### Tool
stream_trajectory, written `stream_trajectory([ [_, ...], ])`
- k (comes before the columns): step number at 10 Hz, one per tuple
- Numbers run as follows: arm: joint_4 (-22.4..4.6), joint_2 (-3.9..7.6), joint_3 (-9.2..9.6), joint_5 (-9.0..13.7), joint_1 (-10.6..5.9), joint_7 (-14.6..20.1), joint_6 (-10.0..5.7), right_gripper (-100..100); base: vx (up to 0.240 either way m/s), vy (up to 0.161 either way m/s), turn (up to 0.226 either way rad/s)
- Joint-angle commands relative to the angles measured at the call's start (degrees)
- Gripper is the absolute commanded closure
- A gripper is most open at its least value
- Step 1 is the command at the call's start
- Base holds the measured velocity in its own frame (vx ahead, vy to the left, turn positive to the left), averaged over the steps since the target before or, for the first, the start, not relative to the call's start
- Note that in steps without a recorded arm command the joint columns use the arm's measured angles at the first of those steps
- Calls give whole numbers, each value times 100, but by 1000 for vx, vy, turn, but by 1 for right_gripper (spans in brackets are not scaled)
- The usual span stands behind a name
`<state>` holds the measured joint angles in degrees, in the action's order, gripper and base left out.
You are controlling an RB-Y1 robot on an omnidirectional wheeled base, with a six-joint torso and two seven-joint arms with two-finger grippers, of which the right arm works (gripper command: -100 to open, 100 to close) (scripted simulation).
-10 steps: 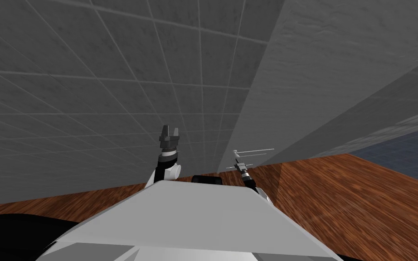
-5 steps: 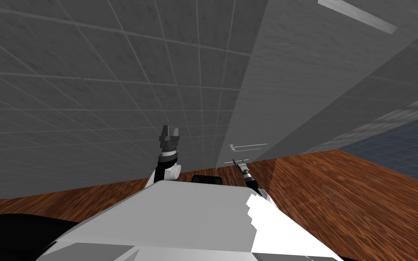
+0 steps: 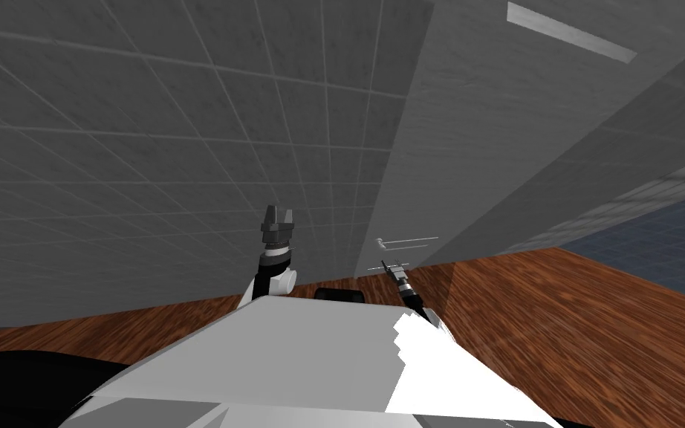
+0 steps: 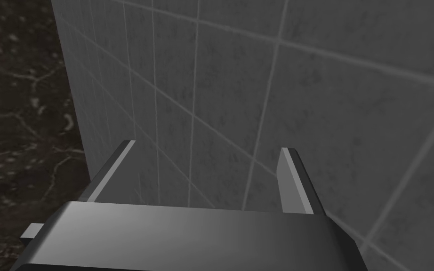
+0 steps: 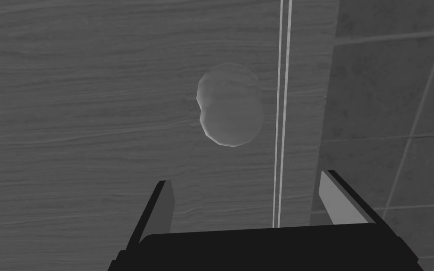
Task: Pull the door open
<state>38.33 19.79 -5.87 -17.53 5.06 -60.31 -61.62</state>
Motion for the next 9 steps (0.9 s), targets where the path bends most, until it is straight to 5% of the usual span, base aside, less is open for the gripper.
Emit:
stream_trajectory([
  [1,-164,8,46,92,-137,-61,-13,-100,219,61,36],
  [5,-402,21,110,220,-335,-142,-41,-100,170,27,28],
  [6,-402,21,110,220,-335,-142,-41,100,-23,-9,-5],
  [9,-402,21,110,220,-335,-142,-41,100,-13,-5,-2],
])
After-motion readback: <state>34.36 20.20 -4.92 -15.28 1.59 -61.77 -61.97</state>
